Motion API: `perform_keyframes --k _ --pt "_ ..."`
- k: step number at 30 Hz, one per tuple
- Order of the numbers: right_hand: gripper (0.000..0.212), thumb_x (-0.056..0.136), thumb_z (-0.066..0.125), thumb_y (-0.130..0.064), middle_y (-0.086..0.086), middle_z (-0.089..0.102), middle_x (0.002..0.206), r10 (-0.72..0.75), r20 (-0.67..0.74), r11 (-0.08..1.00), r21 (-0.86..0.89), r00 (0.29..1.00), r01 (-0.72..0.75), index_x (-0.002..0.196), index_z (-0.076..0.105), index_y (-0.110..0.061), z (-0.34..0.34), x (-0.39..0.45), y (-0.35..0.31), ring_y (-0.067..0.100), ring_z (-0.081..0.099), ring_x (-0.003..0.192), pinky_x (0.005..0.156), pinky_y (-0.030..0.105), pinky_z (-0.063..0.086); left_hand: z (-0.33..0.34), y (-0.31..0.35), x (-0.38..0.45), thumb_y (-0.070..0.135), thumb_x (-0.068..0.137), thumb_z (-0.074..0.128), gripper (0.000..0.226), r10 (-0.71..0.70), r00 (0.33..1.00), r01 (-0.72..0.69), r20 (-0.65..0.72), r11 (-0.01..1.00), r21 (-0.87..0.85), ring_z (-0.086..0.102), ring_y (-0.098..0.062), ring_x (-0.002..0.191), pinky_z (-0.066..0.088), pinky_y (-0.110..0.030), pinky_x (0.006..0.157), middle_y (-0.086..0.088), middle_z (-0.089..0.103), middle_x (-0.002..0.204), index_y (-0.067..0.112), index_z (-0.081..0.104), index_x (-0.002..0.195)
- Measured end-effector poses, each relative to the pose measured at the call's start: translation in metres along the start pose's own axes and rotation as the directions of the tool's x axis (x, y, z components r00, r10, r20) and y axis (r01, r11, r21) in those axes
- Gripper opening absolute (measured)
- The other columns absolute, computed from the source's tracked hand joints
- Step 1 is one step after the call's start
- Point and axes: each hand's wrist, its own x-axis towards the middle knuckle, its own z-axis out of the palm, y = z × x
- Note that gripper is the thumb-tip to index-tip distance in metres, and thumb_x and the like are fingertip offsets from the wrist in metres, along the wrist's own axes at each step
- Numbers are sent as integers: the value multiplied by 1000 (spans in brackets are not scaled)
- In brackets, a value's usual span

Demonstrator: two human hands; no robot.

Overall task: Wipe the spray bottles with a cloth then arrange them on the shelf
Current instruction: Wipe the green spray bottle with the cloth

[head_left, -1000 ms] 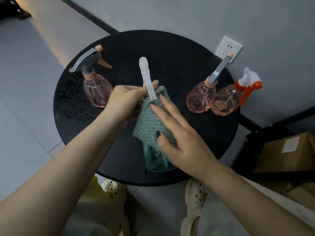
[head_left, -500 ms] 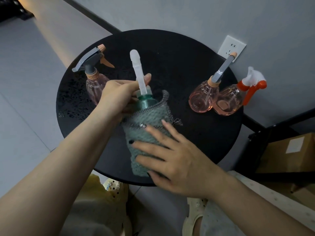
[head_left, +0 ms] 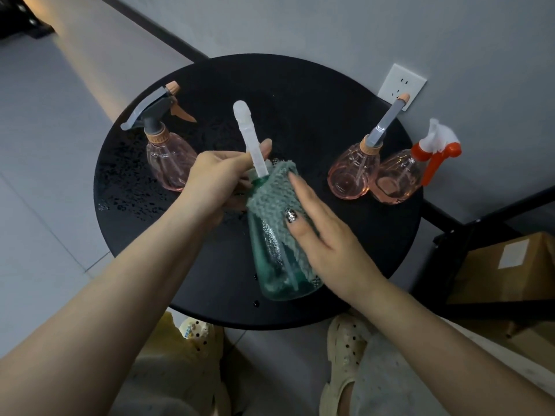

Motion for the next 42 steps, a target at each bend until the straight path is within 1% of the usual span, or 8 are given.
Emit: perform_keyframes --k 5,10,13,20,27,30,35,42 --pt "56 97 41 -39 -19 4 156 -178 89 947 -255 980 196 147 16 -39 4 -10 -1 -1 3 144 111 13 17 -5 1 2 35 84 67 44 -1 1000 2 6 1000 -27 27 -6 31 24 -11 36 9 35 37 19 57 44" --pt "38 92 49 -28 3 42 146 -459 326 603 -570 827 559 128 56 -16 6 -17 -1 29 21 142 116 45 21 -14 2 7 43 78 72 35 38 999 -38 -24 999 3 42 -19 51 34 -23 52 -8 53 61 15 70 57" --pt "32 93 49 -24 1 50 140 -479 475 439 -599 738 670 122 61 -16 11 -19 2 27 31 138 115 50 18 -11 1 6 40 81 69 41 41 999 -40 -16 999 20 28 -10 38 22 -20 43 4 41 43 18 67 47" --pt "42 94 45 -29 1 36 150 -419 243 665 -574 875 477 134 52 -16 2 -11 4 21 19 144 117 31 17 -8 0 5 47 75 73 39 69 997 -70 23 996 62 42 -21 53 35 -27 55 -10 51 60 18 67 50" --pt "54 98 37 -37 -21 2 155 -134 79 972 -184 988 147 140 7 -50 -1 -5 1 -18 3 135 97 -5 14 -4 0 3 37 84 66 41 33 998 -33 59 999 2 28 -12 38 24 -18 43 2 33 46 15 53 52" --pt "56 98 37 -38 -17 3 156 -182 102 933 -296 978 204 144 8 -46 1 -9 2 -14 3 138 102 -1 16 -5 -1 4 37 84 67 42 31 999 -32 42 999 10 28 -9 36 25 -17 41 5 35 43 18 57 47" --pt "44 96 43 -29 7 35 150 -406 302 591 -633 862 500 137 47 -15 9 -17 5 31 20 143 112 43 28 -13 1 6 41 80 70 34 39 999 -38 -33 999 30 42 -15 46 34 -21 49 -2 51 55 17 65 55" --pt "35 95 48 -30 0 50 140 -450 400 464 -659 798 592 125 60 -18 14 -20 3 24 31 138 115 44 22 -11 -2 6 44 77 72 35 49 999 -49 6 995 92 26 -12 36 23 -15 40 -1 35 46 14 64 62"
